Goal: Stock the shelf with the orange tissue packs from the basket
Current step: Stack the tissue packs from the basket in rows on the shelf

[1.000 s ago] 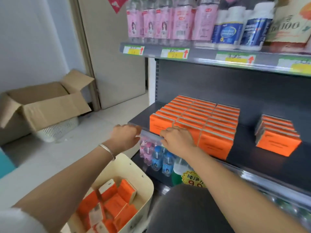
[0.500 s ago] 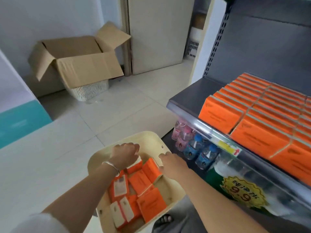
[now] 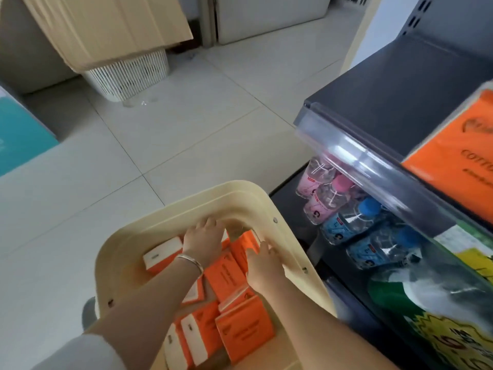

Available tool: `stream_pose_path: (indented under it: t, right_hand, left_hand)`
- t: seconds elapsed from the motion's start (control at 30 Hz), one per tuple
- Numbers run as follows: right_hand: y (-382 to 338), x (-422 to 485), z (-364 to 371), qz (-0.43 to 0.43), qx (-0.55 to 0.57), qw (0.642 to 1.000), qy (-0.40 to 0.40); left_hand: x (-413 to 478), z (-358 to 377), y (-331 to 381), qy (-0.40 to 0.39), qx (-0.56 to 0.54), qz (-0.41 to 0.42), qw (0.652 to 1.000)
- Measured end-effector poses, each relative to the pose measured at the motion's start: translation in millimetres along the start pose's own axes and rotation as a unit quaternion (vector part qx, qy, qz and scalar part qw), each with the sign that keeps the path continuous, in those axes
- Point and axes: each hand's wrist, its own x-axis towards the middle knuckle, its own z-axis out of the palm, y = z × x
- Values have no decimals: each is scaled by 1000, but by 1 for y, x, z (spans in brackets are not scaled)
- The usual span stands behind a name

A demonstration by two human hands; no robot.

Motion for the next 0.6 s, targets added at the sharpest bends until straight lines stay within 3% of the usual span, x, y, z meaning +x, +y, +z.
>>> stream_pose_path:
  t: [0.17, 0.23, 0.33, 0.47, 0.6]
  right_hand:
    - [-1, 29, 20, 19, 7, 1000, 1]
    - [-4, 36, 26, 33, 23, 999, 31]
    - [-5, 43, 35, 54, 48, 994, 77]
    - [-7, 47, 39, 56, 24, 998, 18]
    - [-7, 46, 33, 57, 56, 996, 26]
  left_hand:
    - [20, 37, 7, 12, -17, -28, 999]
    - [20, 48, 6, 36, -16, -43, 998]
    - [19, 59, -1, 10, -39, -59, 997]
    - [15, 65, -8, -14, -83, -83, 993]
    - [9, 59, -8, -26, -86, -81, 993]
